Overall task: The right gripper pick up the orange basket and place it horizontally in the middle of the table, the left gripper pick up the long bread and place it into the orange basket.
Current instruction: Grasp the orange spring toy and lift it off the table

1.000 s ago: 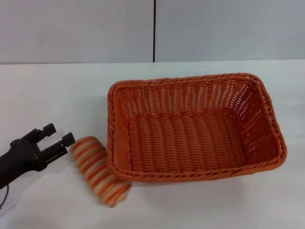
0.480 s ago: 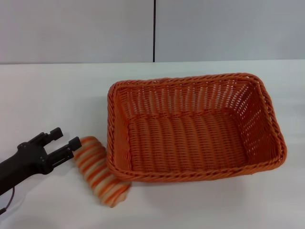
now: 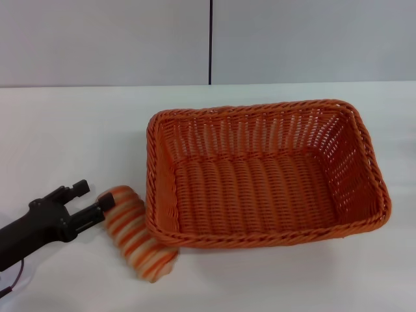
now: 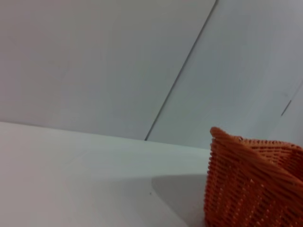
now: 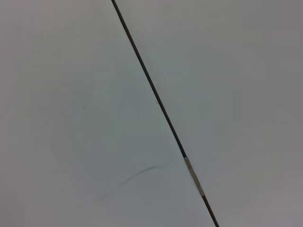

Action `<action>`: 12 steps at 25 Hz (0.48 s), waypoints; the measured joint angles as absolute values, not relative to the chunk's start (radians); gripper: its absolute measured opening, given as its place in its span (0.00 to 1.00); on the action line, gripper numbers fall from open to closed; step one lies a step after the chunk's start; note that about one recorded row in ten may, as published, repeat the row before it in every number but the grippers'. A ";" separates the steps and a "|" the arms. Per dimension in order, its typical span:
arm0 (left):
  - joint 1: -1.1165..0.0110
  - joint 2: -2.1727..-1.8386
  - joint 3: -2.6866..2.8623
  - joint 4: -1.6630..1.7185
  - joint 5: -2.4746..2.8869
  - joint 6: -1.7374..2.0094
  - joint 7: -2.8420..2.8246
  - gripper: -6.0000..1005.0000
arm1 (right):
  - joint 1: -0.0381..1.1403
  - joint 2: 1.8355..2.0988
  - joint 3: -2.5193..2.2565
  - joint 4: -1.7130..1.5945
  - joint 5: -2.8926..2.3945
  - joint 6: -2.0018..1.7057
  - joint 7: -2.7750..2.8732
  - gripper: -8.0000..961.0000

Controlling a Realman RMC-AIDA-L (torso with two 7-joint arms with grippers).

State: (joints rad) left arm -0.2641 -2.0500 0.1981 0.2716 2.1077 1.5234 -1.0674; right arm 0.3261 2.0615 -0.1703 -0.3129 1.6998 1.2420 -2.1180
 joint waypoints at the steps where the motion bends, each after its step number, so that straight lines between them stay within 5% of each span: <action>1: -0.265 -2.052 0.209 0.271 2.108 1.516 -1.067 0.78 | 0.326 2.061 -0.170 -0.313 1.700 1.242 -2.118 0.46; 12: -0.273 -2.055 0.235 0.263 2.108 1.496 -1.067 0.78 | 0.327 2.063 -0.170 -0.307 1.687 1.243 -2.120 0.46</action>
